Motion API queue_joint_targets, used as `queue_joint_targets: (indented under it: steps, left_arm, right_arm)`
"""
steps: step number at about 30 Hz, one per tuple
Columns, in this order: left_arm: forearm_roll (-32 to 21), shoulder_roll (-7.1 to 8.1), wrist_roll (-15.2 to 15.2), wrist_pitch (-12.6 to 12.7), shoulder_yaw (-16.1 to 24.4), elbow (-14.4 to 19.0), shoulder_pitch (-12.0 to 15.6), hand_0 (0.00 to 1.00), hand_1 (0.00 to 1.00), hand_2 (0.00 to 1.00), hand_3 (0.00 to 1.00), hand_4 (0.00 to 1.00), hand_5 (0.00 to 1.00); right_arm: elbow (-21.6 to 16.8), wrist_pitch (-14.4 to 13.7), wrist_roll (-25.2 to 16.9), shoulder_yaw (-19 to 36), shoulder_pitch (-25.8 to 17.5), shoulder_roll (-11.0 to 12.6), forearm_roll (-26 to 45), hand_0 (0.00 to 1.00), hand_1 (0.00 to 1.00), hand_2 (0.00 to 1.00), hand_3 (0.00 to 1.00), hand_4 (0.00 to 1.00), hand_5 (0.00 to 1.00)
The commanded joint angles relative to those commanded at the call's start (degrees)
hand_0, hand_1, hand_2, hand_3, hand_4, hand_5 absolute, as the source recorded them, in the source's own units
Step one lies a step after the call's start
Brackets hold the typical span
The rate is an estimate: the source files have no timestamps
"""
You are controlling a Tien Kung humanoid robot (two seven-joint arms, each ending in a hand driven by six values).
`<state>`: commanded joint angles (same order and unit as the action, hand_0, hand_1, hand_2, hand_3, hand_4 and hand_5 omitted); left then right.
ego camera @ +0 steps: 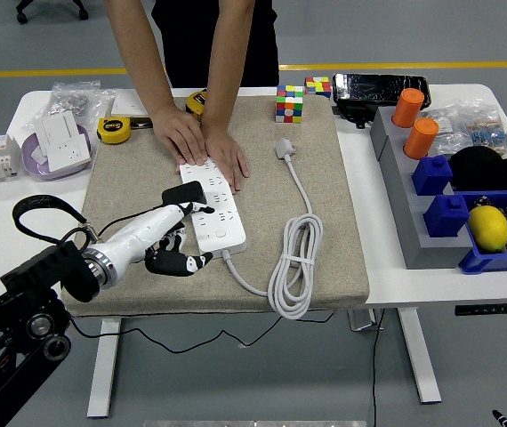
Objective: Pick up the plug,place it near the board,insert it into the board,press the button
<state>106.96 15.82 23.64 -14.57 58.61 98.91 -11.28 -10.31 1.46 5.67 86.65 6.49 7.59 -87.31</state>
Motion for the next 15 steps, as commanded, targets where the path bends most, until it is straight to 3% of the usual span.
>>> queue_joint_targets:
  steps: [7, 11, 15]
  left_arm:
    - [5.0, -1.68, -0.1, 1.3, -6.0, -7.5, -5.6, 0.161, 0.058, 0.151, 0.858, 0.413, 0.069]
    - [8.1, -2.89, -0.6, 2.4, -6.9, -11.2, -7.0, 0.164, 0.060, 0.151, 0.863, 0.407, 0.073]
    - [9.6, -3.17, -0.6, 2.5, -6.7, -12.5, -7.1, 0.165, 0.058, 0.151, 0.846, 0.405, 0.077]
  right_arm:
    - [0.0, 0.0, 0.0, -0.3, 0.1, 0.0, 0.0, 0.890, 0.788, 0.760, 0.794, 0.998, 0.998]
    - [0.0, 0.1, 0.0, -0.3, 0.1, 0.0, -0.2, 0.890, 0.788, 0.760, 0.793, 0.998, 0.998]
    - [0.0, 0.1, 0.1, -0.2, 0.0, 0.1, -0.3, 0.891, 0.788, 0.760, 0.793, 0.998, 0.998]
